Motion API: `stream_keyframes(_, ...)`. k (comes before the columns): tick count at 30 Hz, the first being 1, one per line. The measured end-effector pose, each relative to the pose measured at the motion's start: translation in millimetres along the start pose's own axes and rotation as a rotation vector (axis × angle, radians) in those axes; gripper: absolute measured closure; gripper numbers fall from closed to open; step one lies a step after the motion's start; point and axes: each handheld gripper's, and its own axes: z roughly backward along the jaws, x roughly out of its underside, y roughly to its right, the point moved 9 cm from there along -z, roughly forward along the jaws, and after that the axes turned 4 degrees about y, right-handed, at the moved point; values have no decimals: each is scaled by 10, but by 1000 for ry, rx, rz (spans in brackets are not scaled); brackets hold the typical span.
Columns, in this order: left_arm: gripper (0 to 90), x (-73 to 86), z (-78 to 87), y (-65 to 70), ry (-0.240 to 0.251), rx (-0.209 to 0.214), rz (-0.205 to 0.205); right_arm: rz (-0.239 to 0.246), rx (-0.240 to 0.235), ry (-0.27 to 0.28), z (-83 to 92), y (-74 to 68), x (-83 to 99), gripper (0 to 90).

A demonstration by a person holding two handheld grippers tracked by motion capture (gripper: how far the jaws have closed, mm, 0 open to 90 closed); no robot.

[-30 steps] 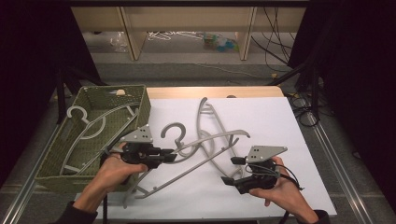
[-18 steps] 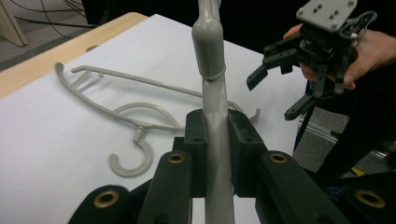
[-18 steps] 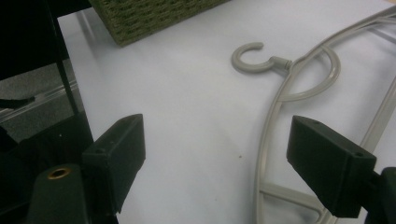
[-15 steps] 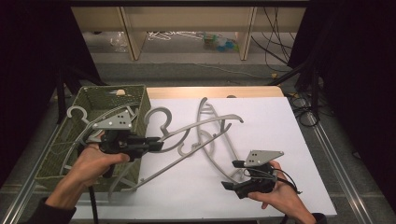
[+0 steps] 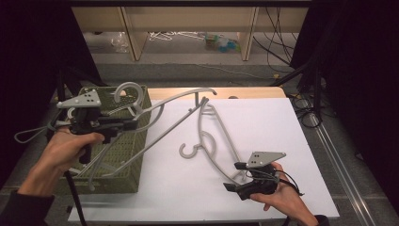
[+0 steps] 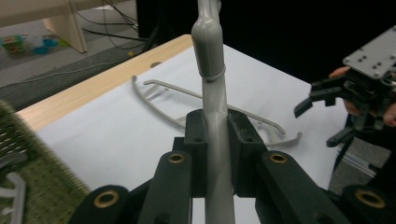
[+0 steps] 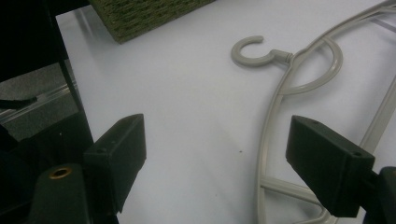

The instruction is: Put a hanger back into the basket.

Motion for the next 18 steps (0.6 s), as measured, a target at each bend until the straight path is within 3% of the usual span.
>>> stream_keyframes(8, 791, -35, 170, -301, 13, -86, 31, 0, 2, -4, -7, 12, 10, 210)
stream_keyframes(11, 791, -18, 226, -486, 10, -139, 39, -3, 5, -3, -2, 16, 8, 207)
stream_keyframes(15, 791, -1, 261, -614, 12, -164, 54, -5, 6, -4, -4, 23, 12, 203)
stream_keyframes(18, 791, 32, 302, -806, 7, -214, 68, -11, 5, -6, -2, 23, 16, 202)
